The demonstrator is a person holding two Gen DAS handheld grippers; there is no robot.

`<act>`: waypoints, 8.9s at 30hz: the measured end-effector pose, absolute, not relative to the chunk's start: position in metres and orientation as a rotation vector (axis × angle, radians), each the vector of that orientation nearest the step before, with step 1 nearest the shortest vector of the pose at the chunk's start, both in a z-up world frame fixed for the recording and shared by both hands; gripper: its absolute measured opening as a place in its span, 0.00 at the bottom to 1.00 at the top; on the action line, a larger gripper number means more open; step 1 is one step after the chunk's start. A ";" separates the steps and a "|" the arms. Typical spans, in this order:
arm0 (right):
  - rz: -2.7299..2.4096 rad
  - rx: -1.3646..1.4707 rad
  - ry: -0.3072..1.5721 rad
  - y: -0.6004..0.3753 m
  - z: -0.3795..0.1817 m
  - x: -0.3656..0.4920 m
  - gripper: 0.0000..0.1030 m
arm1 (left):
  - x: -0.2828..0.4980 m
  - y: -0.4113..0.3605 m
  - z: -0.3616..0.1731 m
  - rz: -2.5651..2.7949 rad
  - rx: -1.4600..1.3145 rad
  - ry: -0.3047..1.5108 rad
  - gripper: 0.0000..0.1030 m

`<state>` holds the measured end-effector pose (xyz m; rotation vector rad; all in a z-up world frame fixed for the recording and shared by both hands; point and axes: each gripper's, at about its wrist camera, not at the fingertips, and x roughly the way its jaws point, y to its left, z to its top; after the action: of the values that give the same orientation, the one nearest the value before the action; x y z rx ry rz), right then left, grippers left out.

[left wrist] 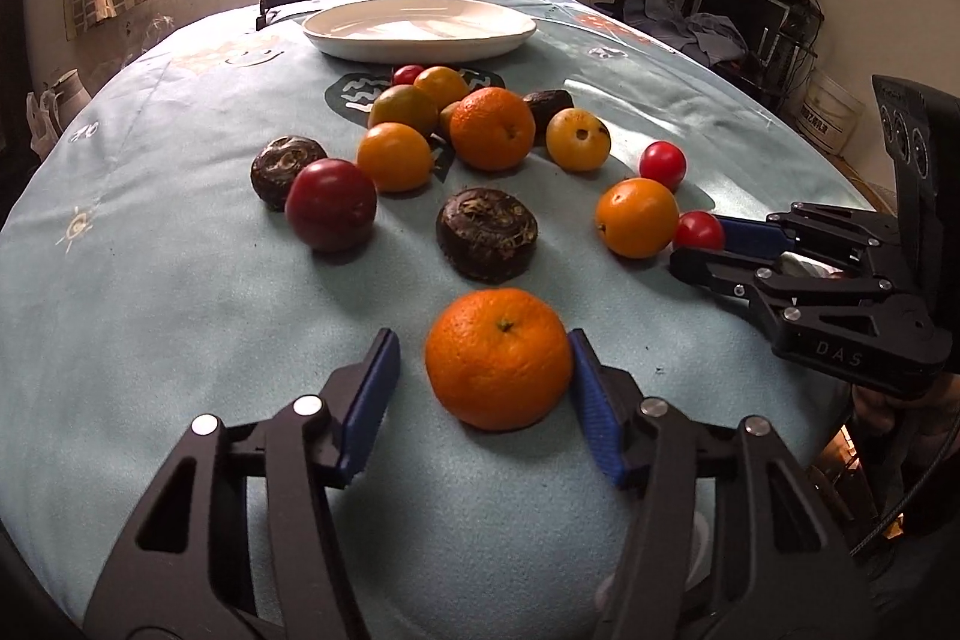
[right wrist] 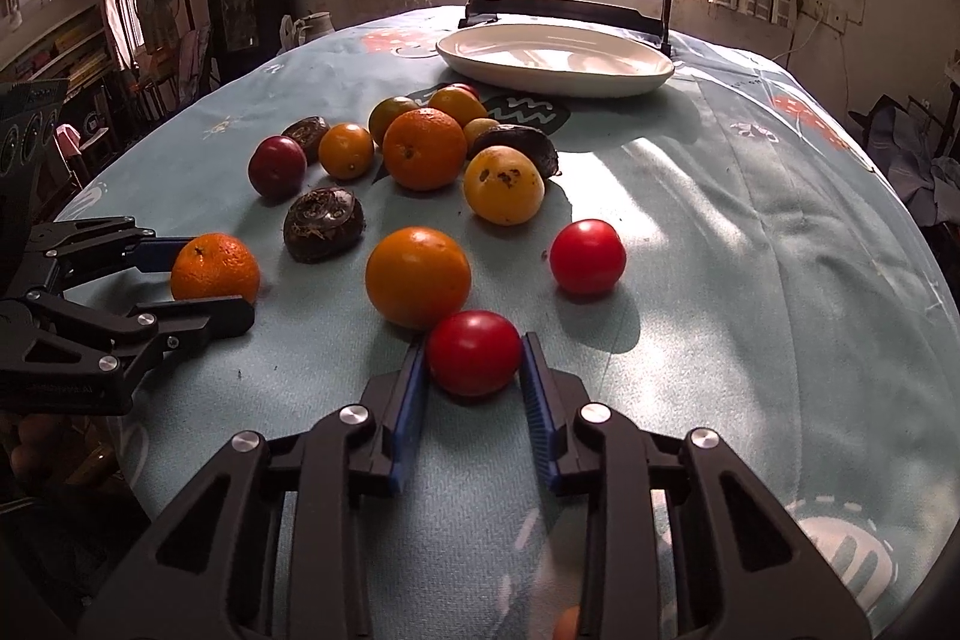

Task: Organize fruits
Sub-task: 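Grasp a red tomato with the right tool while the left tool grasps a mandarin, then carry the tomato with the right tool while the left carries the mandarin onto the plate, then grasp a dark brown round fruit with the right tool while the left grasps another, then lower both dark brown fruits onto the white plate and open both tools, then grasp a large orange with the right tool while the left grasps a dark red plum, then place the orange and the plum onto the white plate and open both tools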

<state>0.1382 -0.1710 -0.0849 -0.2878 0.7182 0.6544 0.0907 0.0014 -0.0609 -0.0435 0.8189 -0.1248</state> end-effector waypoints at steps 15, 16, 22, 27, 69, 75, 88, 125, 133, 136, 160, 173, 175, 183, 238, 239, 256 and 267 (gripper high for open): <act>0.706 -0.040 0.643 -0.176 -0.010 0.217 0.31 | 0.169 0.046 0.020 -0.161 -0.153 0.681 0.43; 0.696 -0.034 0.630 -0.168 -0.004 0.233 0.31 | 0.190 0.052 0.026 -0.157 -0.170 0.679 0.43; 0.622 -0.084 0.707 -0.112 -0.008 0.342 0.31 | 0.321 0.073 0.023 -0.104 -0.188 0.802 0.43; 0.589 -0.155 0.835 -0.081 -0.037 0.396 0.31 | 0.383 0.078 -0.010 -0.056 -0.152 0.934 0.43; 0.871 -0.240 1.044 -0.114 -0.068 0.299 0.50 | 0.259 0.137 0.002 0.227 -0.218 0.736 0.97; 0.897 -0.223 1.038 -0.114 -0.068 0.297 0.46 | 0.251 0.133 0.005 0.196 -0.183 0.737 0.97; 0.826 -0.125 1.024 -0.129 -0.061 0.313 0.46 | 0.226 0.125 -0.047 -0.170 -0.227 0.967 0.74; 0.796 -0.031 0.813 -0.138 -0.033 0.318 0.46 | 0.276 0.093 -0.006 -0.081 -0.306 0.857 0.41; 0.688 0.029 0.688 -0.128 -0.017 0.364 0.46 | 0.339 0.061 0.013 -0.084 -0.180 0.815 0.41; 0.664 0.025 0.720 -0.119 -0.020 0.387 0.46 | 0.362 0.059 0.013 -0.087 -0.176 0.838 0.41; 0.720 -0.071 0.652 -0.120 -0.015 0.300 0.65 | 0.259 0.087 0.014 0.173 -0.029 0.681 0.96; 0.725 -0.073 0.658 -0.144 -0.028 0.202 0.65 | 0.232 0.116 -0.004 0.155 -0.135 0.728 0.96; 0.714 -0.096 0.685 -0.146 -0.037 0.185 0.65 | 0.229 0.118 -0.003 0.152 -0.148 0.725 0.96; 0.671 -0.235 0.731 -0.134 -0.061 0.154 0.65 | 0.224 0.117 -0.005 0.148 -0.146 0.725 0.96; 0.672 -0.171 0.750 -0.142 -0.071 0.160 0.39 | 0.171 0.065 -0.052 -0.161 -0.008 0.943 0.39; 0.673 -0.170 0.749 -0.143 -0.070 0.161 0.39 | 0.171 0.066 -0.052 -0.160 -0.013 0.942 0.39; 0.723 -0.018 0.653 -0.135 -0.015 0.249 0.39 | 0.253 0.085 0.011 -0.142 -0.178 0.814 0.39; 0.650 -0.065 0.793 -0.076 -0.023 0.379 0.39 | 0.389 0.097 0.006 -0.005 -0.120 0.875 0.39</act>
<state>0.3789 -0.0756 -0.0227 -0.0647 0.7927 0.6497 0.3889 0.0974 0.0064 -0.1200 0.8745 -0.0048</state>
